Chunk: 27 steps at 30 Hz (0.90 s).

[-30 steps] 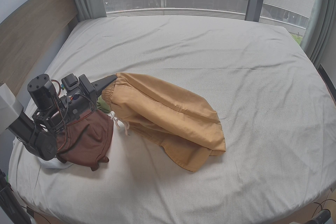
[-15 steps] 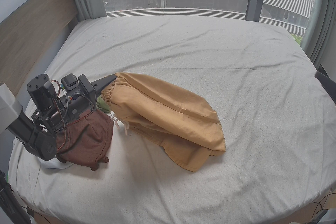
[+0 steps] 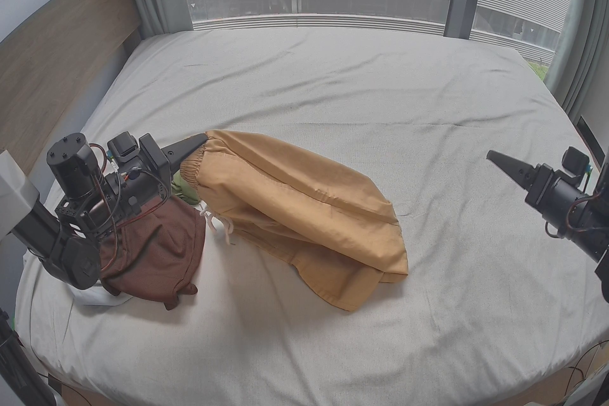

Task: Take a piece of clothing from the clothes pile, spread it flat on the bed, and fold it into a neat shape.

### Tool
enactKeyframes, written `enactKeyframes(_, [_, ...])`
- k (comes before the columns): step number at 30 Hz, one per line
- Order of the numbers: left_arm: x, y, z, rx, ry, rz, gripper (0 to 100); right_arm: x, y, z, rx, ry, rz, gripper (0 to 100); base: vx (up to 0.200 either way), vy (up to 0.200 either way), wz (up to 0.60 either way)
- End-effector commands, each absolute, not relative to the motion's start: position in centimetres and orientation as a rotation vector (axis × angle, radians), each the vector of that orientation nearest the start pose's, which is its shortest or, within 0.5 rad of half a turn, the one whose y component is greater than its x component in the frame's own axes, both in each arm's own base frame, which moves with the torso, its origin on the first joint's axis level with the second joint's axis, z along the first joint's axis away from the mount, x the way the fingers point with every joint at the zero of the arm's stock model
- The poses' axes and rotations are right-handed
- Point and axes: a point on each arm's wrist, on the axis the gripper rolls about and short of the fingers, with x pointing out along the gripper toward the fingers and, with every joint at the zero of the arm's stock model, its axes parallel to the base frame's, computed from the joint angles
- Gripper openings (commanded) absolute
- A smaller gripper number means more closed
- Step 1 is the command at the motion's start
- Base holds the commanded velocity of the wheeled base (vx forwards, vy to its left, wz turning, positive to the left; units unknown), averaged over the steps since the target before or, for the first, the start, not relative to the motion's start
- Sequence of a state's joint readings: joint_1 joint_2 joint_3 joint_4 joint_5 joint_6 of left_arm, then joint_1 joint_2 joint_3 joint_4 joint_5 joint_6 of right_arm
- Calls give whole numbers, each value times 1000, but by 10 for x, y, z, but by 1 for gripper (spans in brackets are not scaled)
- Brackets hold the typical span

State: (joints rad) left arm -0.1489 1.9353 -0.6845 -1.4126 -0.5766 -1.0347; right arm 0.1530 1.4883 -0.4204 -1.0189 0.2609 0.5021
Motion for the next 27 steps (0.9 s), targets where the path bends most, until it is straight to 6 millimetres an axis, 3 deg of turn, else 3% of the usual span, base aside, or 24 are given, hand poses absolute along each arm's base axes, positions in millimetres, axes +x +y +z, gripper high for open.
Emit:
enactKeyframes(1, [328, -54, 154, -928, 209, -717, 0, 252, 42, 124, 568, 332, 372, 100, 0, 0, 0])
enactKeyframes(4, [328, -54, 155, -924, 204, -719, 0, 261, 42, 110, 606, 359, 363, 100, 0, 0, 0])
enactKeyframes(11, [329, -50, 159, -910, 182, -714, 0, 283, 50, 52, 659, 477, 355, 100, 0, 0, 0])
enactKeyframes(20, [329, -52, 156, -912, 194, -716, 0, 296, 76, -3, 805, 583, 368, 100, 0, 0, 0])
enactKeyframes(27, [328, -52, 157, -911, 190, -719, 0, 300, 87, -12, 879, 628, 368, 100, 0, 0, 0])
